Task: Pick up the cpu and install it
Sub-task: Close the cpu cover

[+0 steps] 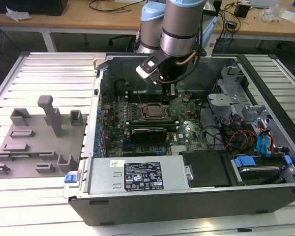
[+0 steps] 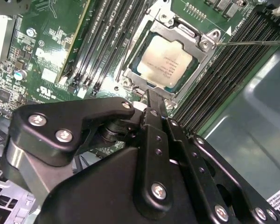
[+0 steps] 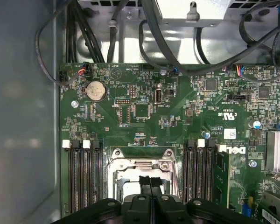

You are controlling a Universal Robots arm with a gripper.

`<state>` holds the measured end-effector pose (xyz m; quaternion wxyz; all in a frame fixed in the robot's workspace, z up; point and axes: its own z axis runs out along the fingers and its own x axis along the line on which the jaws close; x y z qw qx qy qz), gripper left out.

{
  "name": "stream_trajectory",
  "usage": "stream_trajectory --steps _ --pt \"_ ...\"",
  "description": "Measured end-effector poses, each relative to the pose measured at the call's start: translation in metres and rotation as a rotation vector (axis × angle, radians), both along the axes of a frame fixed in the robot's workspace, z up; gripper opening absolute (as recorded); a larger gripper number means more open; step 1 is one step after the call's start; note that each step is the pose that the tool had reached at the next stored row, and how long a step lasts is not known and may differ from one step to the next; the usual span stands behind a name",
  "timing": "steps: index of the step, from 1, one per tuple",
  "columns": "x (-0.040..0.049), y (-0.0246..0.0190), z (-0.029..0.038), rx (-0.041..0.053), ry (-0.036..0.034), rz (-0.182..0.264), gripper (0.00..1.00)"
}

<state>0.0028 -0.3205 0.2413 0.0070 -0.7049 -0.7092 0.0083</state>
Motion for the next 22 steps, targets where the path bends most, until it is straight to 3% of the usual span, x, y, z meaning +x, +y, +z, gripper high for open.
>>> stream_trajectory --steps 3,5,6,22 --pt "-0.0002 0.0000 0.0000 0.0001 -0.0002 0.000 0.11" --pt "-0.0134 -0.0027 -0.0038 0.0000 -0.0001 0.000 0.11" --pt "-0.0134 -0.0027 -0.0039 0.0001 -0.0001 0.068 0.11" --pt "-0.0134 -0.0027 -0.0041 0.0002 -0.0001 0.369 0.11"
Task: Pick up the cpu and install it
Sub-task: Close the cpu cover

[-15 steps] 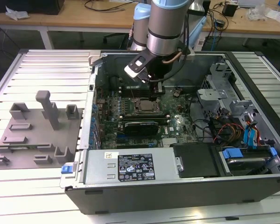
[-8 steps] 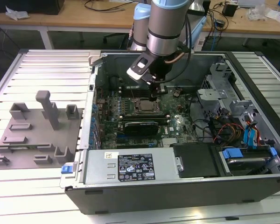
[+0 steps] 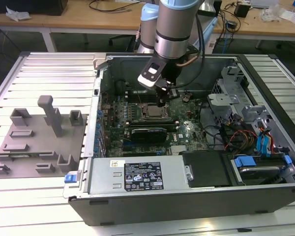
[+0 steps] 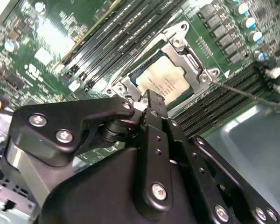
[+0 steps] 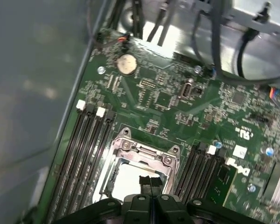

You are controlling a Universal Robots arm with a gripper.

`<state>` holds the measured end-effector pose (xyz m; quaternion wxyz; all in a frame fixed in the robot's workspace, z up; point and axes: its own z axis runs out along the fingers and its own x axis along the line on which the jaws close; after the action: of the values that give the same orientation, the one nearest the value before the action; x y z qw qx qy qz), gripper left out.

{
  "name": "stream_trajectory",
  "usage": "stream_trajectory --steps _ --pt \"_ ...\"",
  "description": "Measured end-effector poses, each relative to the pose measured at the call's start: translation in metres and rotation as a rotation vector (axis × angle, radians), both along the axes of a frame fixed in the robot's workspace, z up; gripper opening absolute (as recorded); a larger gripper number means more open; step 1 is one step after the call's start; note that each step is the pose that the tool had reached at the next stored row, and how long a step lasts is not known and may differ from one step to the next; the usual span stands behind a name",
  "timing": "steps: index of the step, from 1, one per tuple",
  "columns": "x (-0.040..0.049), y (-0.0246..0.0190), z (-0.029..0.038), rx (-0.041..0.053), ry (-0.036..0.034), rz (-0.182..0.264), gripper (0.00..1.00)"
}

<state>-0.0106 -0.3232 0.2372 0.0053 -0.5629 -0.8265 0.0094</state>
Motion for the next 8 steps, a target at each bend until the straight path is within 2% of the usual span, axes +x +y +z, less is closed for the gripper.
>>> stream_trajectory --steps 3,5,8 --pt "0.0000 0.0000 0.0000 0.0000 0.0000 0.075 0.11" --pt "0.0000 0.0000 -0.0001 0.0000 0.0000 0.140 0.11" --pt "0.0000 0.0000 -0.0002 -0.0001 0.0000 0.205 0.11"
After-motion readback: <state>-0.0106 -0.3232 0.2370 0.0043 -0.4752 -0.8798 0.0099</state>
